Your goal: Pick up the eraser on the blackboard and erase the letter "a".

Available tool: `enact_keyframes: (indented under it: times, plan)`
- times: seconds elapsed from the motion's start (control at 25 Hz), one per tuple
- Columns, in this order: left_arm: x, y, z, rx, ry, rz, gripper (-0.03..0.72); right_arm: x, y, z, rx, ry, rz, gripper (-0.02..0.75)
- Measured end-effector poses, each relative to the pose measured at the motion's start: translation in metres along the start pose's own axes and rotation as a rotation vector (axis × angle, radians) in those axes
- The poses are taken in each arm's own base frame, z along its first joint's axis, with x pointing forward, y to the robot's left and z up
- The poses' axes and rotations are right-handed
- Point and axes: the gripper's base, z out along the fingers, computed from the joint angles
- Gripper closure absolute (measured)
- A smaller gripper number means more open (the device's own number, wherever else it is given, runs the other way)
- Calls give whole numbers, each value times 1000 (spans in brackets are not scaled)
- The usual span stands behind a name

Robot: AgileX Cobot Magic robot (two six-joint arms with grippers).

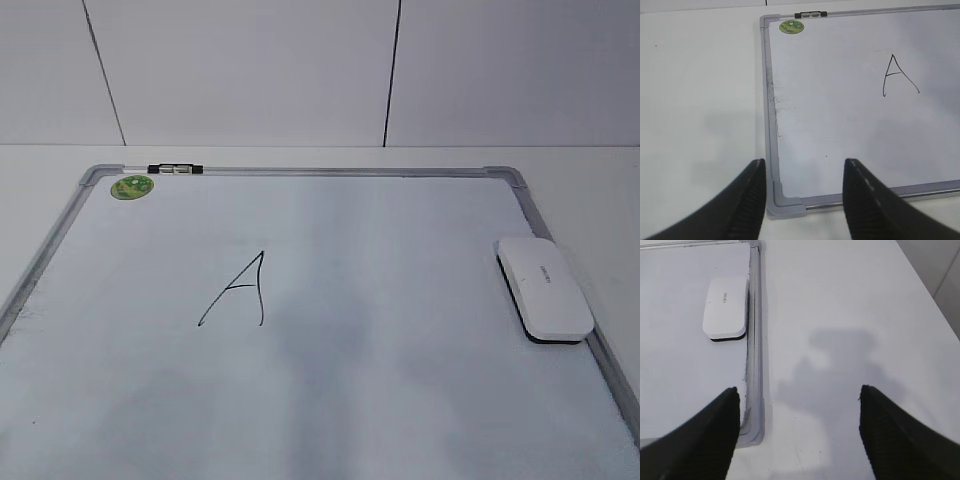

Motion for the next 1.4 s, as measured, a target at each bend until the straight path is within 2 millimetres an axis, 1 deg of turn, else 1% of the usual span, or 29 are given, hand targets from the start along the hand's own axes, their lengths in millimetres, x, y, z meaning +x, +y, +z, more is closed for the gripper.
enact_keyframes:
  times: [1.4]
  plan:
    - [0,0,0,0,0,0,317,0,0,0,0,0,-2,146]
